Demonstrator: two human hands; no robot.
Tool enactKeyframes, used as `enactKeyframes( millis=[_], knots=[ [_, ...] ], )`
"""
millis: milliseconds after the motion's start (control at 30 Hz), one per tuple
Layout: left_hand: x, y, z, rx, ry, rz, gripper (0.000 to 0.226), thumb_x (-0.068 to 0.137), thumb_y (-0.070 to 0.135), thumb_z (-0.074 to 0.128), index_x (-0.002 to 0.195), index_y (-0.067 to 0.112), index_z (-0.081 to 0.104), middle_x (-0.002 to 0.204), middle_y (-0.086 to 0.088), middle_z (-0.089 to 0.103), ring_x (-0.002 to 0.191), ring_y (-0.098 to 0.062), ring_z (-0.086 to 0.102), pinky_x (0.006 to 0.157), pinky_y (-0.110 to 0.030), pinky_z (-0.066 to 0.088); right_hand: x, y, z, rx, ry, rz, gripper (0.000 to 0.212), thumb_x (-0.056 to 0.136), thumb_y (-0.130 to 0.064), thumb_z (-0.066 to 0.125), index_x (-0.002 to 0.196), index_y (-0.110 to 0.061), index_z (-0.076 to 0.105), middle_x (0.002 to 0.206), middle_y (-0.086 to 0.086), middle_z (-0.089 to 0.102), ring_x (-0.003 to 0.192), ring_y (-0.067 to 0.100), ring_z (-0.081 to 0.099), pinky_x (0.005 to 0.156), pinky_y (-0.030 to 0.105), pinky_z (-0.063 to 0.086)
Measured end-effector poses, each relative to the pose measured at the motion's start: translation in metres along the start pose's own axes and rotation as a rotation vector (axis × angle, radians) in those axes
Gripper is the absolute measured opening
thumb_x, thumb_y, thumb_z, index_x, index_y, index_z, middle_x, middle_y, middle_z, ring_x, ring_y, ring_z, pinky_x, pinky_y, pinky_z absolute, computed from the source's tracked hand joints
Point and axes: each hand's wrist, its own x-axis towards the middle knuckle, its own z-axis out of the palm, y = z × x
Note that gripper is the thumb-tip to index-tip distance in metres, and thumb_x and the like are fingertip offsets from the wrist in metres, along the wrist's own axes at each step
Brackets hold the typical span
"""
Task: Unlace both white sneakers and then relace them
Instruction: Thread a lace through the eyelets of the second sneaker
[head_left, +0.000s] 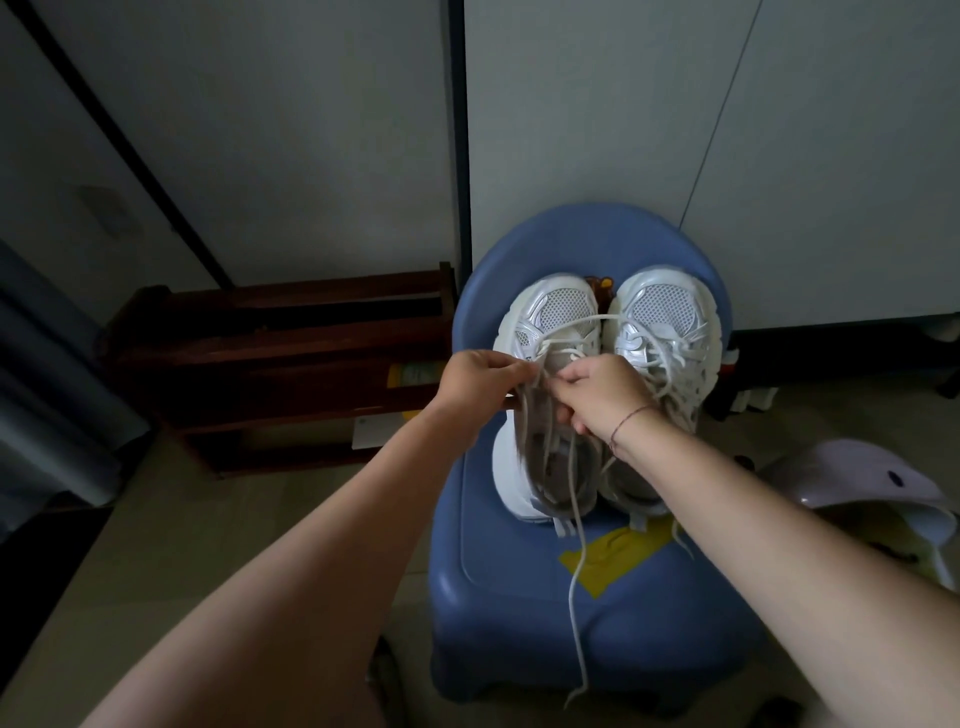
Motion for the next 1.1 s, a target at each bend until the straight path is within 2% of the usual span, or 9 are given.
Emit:
enactKeyframes(
  millis=[133, 367, 467, 533, 600, 667, 800, 967, 1100],
  knots=[
    [0.001, 0.000, 0.001, 0.002, 0.009, -0.005, 0.012, 0.086, 0.008, 0.072, 0.076, 0.002, 0.069, 0.068, -0.008, 0.066, 0.063, -0.017, 0.063, 0.076, -0.034, 0.059, -0.006, -0.003, -0.014, 0.105, -0.148, 0.050, 0.023, 0.090, -0.011, 0.060, 0.067, -0.011, 0.060, 0.044, -0.004, 0.050, 0.030, 0.003, 0.031, 0.036, 0.014, 0.027],
    [0.003, -0.001, 0.001, 0.010, 0.011, -0.005, 0.014, 0.086, 0.009, 0.072, 0.073, 0.006, 0.069, 0.068, -0.007, 0.065, 0.062, -0.016, 0.062, 0.076, -0.034, 0.058, -0.053, 0.000, -0.037, 0.194, -0.730, 0.202, 0.017, 0.090, -0.006, 0.058, 0.074, -0.010, 0.063, 0.048, -0.002, 0.051, 0.031, 0.001, 0.032, 0.034, 0.009, 0.025],
    [0.003, -0.001, 0.002, 0.000, 0.015, -0.001, 0.013, 0.086, 0.008, 0.071, 0.073, 0.005, 0.068, 0.065, -0.006, 0.065, 0.058, -0.014, 0.062, 0.071, -0.031, 0.059, -0.072, 0.008, -0.038, 0.138, -0.983, 0.234, 0.018, 0.090, -0.008, 0.059, 0.073, -0.011, 0.064, 0.049, -0.001, 0.054, 0.031, 0.001, 0.034, 0.036, 0.008, 0.024],
    [0.002, -0.001, 0.002, -0.007, 0.027, 0.001, 0.014, 0.086, 0.009, 0.071, 0.074, 0.005, 0.068, 0.061, -0.004, 0.063, 0.056, -0.013, 0.061, 0.070, -0.030, 0.058, -0.080, 0.014, -0.034, 0.062, -1.063, 0.257, 0.017, 0.089, -0.010, 0.061, 0.073, -0.012, 0.065, 0.051, -0.001, 0.056, 0.032, 0.001, 0.037, 0.036, 0.009, 0.025],
    [0.002, -0.002, 0.003, -0.009, 0.027, 0.002, 0.014, 0.086, 0.011, 0.072, 0.074, 0.004, 0.068, 0.060, -0.003, 0.063, 0.057, -0.013, 0.060, 0.071, -0.030, 0.059, -0.083, 0.018, -0.030, -0.077, -0.985, 0.237, 0.014, 0.089, -0.014, 0.062, 0.079, -0.007, 0.067, 0.051, -0.002, 0.057, 0.034, 0.002, 0.041, 0.037, 0.010, 0.027],
    [0.002, -0.002, 0.004, -0.010, 0.028, -0.003, 0.014, 0.085, 0.012, 0.073, 0.074, 0.004, 0.068, 0.062, -0.004, 0.063, 0.059, -0.015, 0.060, 0.074, -0.033, 0.058, -0.078, 0.018, -0.026, -0.193, -0.759, 0.148, 0.019, 0.090, -0.016, 0.061, 0.088, 0.002, 0.066, 0.052, -0.001, 0.056, 0.035, 0.002, 0.043, 0.035, 0.013, 0.027],
    [0.003, -0.002, 0.005, -0.016, 0.029, -0.012, 0.015, 0.085, 0.011, 0.073, 0.071, 0.006, 0.068, 0.061, -0.004, 0.062, 0.061, -0.016, 0.058, 0.075, -0.034, 0.058, -0.056, 0.012, -0.028, 0.072, -0.278, 0.067, 0.016, 0.093, -0.008, 0.055, 0.105, -0.001, 0.063, 0.054, 0.002, 0.058, 0.035, 0.004, 0.043, 0.033, 0.015, 0.030],
    [0.001, 0.000, 0.003, -0.021, 0.017, -0.016, 0.014, 0.085, 0.011, 0.073, 0.073, 0.004, 0.068, 0.060, -0.003, 0.065, 0.063, -0.017, 0.061, 0.073, -0.032, 0.058, -0.032, 0.003, -0.002, 0.232, -0.105, 0.047, 0.036, 0.095, -0.002, 0.046, 0.131, -0.004, 0.047, 0.059, 0.009, 0.060, 0.038, 0.012, 0.050, 0.033, 0.018, 0.036],
    [-0.001, 0.002, 0.003, -0.006, 0.012, -0.012, 0.014, 0.085, 0.011, 0.073, 0.075, 0.004, 0.068, 0.066, -0.006, 0.065, 0.063, -0.015, 0.062, 0.075, -0.034, 0.059, -0.018, 0.000, 0.010, 0.271, -0.056, 0.080, 0.013, 0.095, -0.014, 0.052, 0.089, -0.007, 0.061, 0.055, 0.008, 0.059, 0.035, 0.013, 0.048, 0.032, 0.018, 0.032]
  ],
)
